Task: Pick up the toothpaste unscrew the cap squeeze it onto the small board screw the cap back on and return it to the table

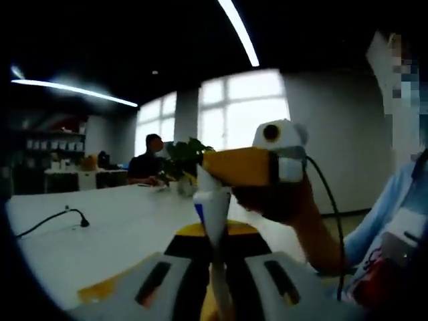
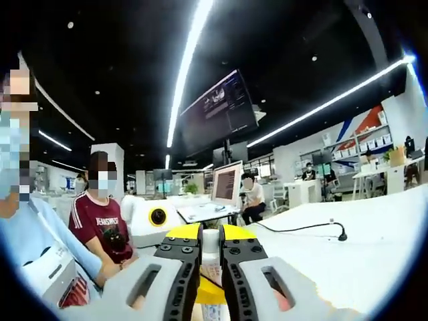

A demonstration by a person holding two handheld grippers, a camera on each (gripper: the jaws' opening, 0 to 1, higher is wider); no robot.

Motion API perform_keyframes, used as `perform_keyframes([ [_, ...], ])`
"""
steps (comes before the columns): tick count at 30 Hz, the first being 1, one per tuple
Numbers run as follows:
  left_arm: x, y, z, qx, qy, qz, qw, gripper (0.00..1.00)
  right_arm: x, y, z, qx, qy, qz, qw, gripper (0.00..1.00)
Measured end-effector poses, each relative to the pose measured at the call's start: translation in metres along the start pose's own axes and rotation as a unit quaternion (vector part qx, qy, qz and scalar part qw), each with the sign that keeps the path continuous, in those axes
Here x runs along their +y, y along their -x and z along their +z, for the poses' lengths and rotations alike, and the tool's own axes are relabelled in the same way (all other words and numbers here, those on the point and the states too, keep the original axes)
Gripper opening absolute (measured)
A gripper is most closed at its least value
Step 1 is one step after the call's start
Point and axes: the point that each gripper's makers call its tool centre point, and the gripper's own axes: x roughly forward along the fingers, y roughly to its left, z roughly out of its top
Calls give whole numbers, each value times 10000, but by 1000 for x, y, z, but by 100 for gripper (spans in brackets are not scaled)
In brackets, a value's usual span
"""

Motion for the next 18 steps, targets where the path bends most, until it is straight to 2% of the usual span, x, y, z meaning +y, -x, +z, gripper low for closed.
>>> perform_keyframes([
  [5,11,-2,-1,21,-199,608,9980,4,-7,-2,-1,-25,382,-659,9971,7],
  [8,13,-4,1,-22,-160,752,9970,4,-6,-3,0,-56,489,-907,9947,7],
  [13,18,-5,2,-74,-18,999,9950,4,-13,-4,2,-175,417,-1188,9919,7],
  [18,21,-8,2,-44,-135,1287,9916,4,-16,-2,2,-272,456,-1476,9876,7],
])
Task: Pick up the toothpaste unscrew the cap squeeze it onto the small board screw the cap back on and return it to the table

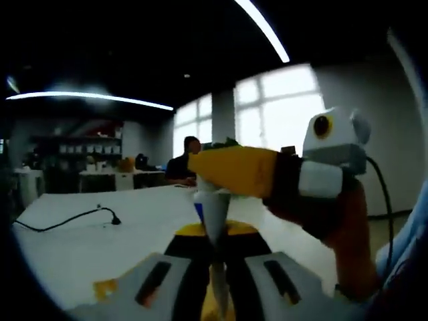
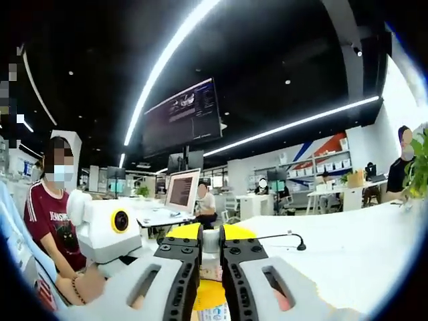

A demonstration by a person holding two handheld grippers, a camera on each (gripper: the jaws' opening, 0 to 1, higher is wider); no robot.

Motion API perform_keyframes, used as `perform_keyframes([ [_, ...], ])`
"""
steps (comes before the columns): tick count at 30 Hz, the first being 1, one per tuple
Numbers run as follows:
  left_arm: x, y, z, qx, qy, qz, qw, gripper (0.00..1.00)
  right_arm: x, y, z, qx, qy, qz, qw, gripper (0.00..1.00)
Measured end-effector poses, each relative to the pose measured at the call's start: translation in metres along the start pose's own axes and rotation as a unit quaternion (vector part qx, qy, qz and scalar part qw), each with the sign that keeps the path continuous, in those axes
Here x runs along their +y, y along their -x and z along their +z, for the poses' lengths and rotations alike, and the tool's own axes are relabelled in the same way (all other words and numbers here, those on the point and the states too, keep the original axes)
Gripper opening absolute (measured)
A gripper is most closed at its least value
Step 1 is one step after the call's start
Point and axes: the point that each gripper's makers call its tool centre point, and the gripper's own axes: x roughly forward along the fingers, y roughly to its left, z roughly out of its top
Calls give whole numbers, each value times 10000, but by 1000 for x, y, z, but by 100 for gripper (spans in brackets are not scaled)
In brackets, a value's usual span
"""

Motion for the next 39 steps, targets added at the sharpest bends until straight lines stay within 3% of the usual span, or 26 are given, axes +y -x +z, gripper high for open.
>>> perform_keyframes([
  [6,3,-1,-1,6,45,191,9998,4,-3,-1,-1,-67,131,-297,9994,7],
  [9,6,0,-2,36,-196,485,9986,4,-4,-1,-1,-158,103,-404,9990,7],
  [16,9,2,-3,51,-436,777,9960,4,-2,0,-2,-219,199,-572,9979,7],
  [18,10,3,-4,103,-447,737,9962,4,-2,-1,-2,-220,183,-569,9980,7],
  [20,5,3,-3,84,-103,393,9991,4,-2,0,-2,-251,140,-530,9982,8],
  [26,2,5,0,52,-151,198,9997,5,1,2,1,-259,127,-401,9988,9],
  [29,-5,7,1,96,103,-295,9995,5,4,2,3,-206,329,-216,9990,10],
  [32,-17,13,7,89,459,-1059,9933,5,11,1,9,-103,592,282,9978,15],
  [35,-26,20,11,98,640,-1625,9846,5,14,6,11,52,442,678,9967,24],
  [39,-44,29,7,255,357,-2318,9718,5,33,14,7,413,-210,1827,9821,20],
])
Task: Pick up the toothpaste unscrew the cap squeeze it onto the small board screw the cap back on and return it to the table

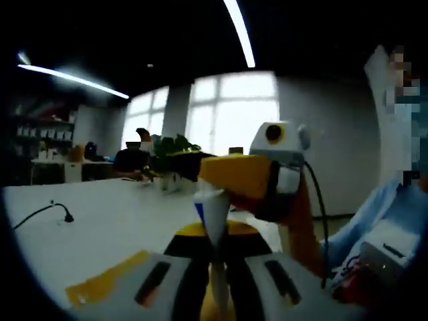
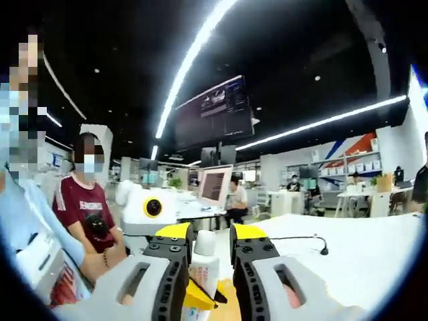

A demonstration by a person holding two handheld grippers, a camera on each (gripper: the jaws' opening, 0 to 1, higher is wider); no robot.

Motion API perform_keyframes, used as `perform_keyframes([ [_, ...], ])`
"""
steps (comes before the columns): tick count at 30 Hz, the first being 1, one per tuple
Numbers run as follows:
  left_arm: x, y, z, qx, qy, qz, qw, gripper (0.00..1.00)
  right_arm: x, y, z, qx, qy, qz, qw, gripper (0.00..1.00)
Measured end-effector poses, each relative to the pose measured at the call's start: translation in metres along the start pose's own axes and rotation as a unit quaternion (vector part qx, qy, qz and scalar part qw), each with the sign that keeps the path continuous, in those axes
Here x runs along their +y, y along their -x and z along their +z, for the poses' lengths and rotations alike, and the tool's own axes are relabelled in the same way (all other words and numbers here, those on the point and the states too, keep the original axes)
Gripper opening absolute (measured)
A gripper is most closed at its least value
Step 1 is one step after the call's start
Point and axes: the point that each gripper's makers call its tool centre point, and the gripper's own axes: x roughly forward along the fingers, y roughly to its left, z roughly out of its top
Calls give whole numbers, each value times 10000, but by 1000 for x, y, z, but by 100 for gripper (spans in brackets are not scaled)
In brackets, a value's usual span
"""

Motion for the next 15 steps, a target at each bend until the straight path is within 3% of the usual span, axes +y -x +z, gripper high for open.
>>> perform_keyframes([
  [3,-12,-1,0,31,47,-400,9992,5,17,3,-1,49,-371,851,9957,11],
  [6,-19,-3,-1,30,244,-706,9972,5,16,7,-1,116,-484,1069,9930,11],
  [9,-17,-7,-3,-34,398,-786,9961,5,14,8,-2,97,-503,1074,9929,11],
  [15,-15,-8,-12,-17,701,-1002,9925,7,2,6,-15,190,-1609,911,9826,10],
])
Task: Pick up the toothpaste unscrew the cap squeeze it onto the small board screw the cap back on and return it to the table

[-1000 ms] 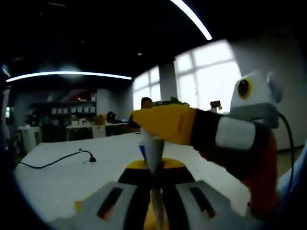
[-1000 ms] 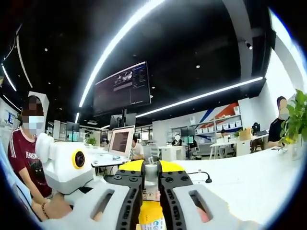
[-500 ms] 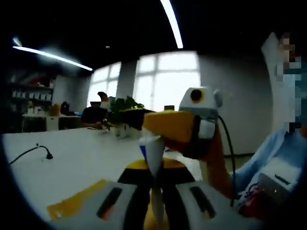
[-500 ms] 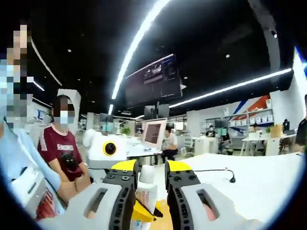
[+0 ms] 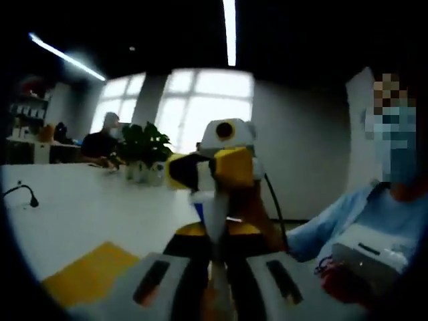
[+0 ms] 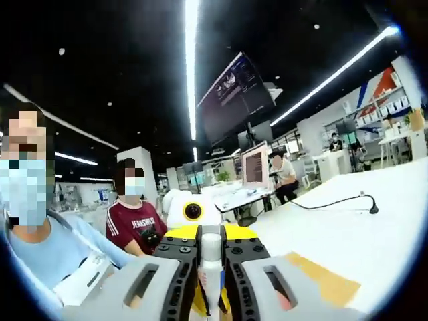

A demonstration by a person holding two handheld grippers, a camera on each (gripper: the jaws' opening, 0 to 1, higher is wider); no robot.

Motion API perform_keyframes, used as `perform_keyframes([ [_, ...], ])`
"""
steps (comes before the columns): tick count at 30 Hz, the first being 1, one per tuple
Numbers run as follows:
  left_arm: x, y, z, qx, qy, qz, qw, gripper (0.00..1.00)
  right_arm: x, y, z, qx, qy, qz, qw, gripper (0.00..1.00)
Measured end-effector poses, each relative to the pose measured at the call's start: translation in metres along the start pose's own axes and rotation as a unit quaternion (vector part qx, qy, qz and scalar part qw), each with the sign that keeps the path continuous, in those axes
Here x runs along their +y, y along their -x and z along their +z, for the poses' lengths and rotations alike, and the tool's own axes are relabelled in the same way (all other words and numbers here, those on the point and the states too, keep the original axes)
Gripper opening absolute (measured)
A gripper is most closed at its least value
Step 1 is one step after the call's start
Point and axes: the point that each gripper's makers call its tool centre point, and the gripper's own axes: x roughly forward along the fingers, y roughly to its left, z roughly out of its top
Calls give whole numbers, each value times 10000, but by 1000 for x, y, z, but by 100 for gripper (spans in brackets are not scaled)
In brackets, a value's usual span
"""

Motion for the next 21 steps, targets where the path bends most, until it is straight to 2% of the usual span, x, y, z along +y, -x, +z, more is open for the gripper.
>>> perform_keyframes([
  [2,2,2,-4,-41,114,-33,9999,12,-5,0,-2,-7,-228,-10,9997,9],
  [4,2,6,-11,-38,53,55,10000,25,-9,-1,-3,-19,-360,51,9993,9],
  [5,8,10,-19,77,-89,253,9996,30,-12,-1,-3,-54,-413,20,9991,9],
  [6,11,14,-25,157,-123,382,9991,30,-13,-1,-3,-46,-424,0,9991,9],
  [7,16,21,-33,250,-174,571,9979,28,-17,-1,-4,-50,-430,-82,9990,9],
  [9,18,32,-39,231,-239,770,9965,26,-25,1,-3,-54,-504,-175,9986,9],
  [10,20,42,-40,113,-171,935,9954,26,-30,2,-4,-38,-565,-234,9981,9],
  [12,17,56,-38,-105,-119,1075,9941,23,-37,2,-8,-13,-769,-257,9967,9],
  [14,12,65,-37,-202,-133,1196,9925,14,-45,2,-10,-56,-1084,-308,9936,9],
  [15,10,68,-34,-272,-288,1299,9907,8,-48,1,-11,-42,-1073,-279,9938,9],
  [16,3,69,-30,-319,-618,1357,9883,3,-50,0,-11,-33,-1092,-285,9936,9],
  [17,-2,69,-30,-268,-746,1362,9875,1,-52,-1,-14,-19,-1133,-305,9931,9],
  [19,-12,63,-28,-181,-883,1365,9865,0,-59,-3,-14,-3,-1172,-325,9926,9],
  [21,-20,50,-33,28,-994,1173,9881,0,-65,-5,-14,15,-1206,-327,9922,9],
])
